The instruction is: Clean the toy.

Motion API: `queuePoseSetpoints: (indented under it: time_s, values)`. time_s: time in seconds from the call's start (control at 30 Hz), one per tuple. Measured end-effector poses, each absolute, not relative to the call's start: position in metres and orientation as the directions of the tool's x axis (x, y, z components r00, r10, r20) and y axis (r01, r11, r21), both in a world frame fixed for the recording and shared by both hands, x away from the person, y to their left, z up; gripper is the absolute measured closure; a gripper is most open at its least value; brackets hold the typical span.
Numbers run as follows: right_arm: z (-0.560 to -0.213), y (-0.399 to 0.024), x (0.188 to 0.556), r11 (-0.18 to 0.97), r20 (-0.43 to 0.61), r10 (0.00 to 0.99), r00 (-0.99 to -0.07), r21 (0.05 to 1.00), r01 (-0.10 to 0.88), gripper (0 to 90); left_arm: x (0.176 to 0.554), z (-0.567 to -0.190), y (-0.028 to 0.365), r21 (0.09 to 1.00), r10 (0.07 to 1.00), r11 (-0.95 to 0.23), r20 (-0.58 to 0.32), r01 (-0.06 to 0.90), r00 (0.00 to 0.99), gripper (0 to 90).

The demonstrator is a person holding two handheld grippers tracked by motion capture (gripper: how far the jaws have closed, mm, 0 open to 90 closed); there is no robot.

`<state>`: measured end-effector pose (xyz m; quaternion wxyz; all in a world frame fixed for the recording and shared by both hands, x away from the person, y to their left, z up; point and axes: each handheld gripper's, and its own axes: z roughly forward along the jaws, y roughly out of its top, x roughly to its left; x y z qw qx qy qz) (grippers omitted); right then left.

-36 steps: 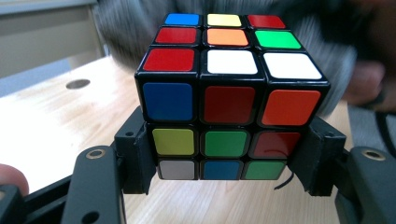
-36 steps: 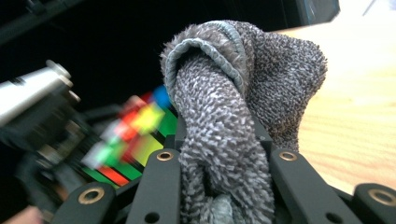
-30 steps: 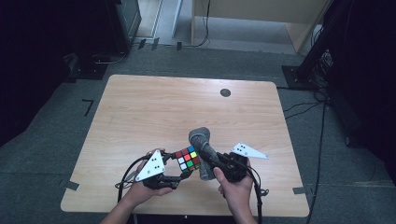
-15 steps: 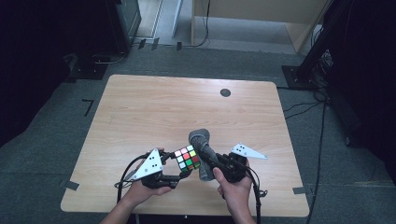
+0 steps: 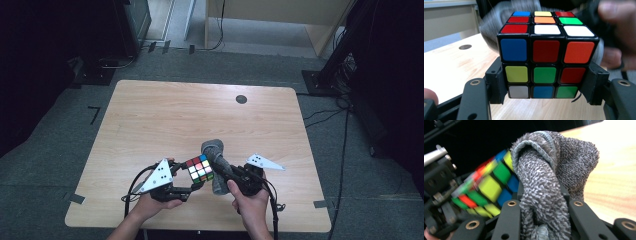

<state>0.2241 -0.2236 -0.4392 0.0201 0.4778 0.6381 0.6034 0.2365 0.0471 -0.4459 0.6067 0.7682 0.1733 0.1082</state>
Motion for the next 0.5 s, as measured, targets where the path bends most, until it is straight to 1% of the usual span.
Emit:
queuePoseSetpoints:
  time_s: [0.07, 0.17, 0.27, 0.33, 0.5]
  values:
    - [-0.436, -0.224, 0.224, -0.185, 0.547, 0.629, -0.552, 0.795, 0.578, 73.9, 0.238, -0.448, 0.047, 0.965, 0.388, -0.214, -0.057, 0.15, 0.92, 34.5]
    - [-0.427, -0.227, 0.22, -0.21, 0.547, 0.614, -0.569, 0.808, 0.55, 73.9, 0.236, -0.452, 0.039, 0.954, 0.372, -0.266, -0.033, 0.141, 0.927, 34.4]
    - [-0.424, -0.23, 0.218, -0.222, 0.541, 0.614, -0.575, 0.817, 0.531, 73.9, 0.235, -0.451, 0.037, 0.954, 0.374, -0.266, -0.029, 0.137, 0.927, 34.5]
    - [-0.43, -0.23, 0.221, -0.224, 0.552, 0.611, -0.566, 0.807, 0.546, 73.8, 0.235, -0.449, 0.04, 0.957, 0.384, -0.259, -0.022, 0.131, 0.923, 34.4]
    - [-0.447, -0.221, 0.226, -0.17, 0.556, 0.627, -0.545, 0.781, 0.601, 73.7, 0.241, -0.441, 0.053, 0.97, 0.415, -0.193, -0.058, 0.15, 0.908, 34.4]
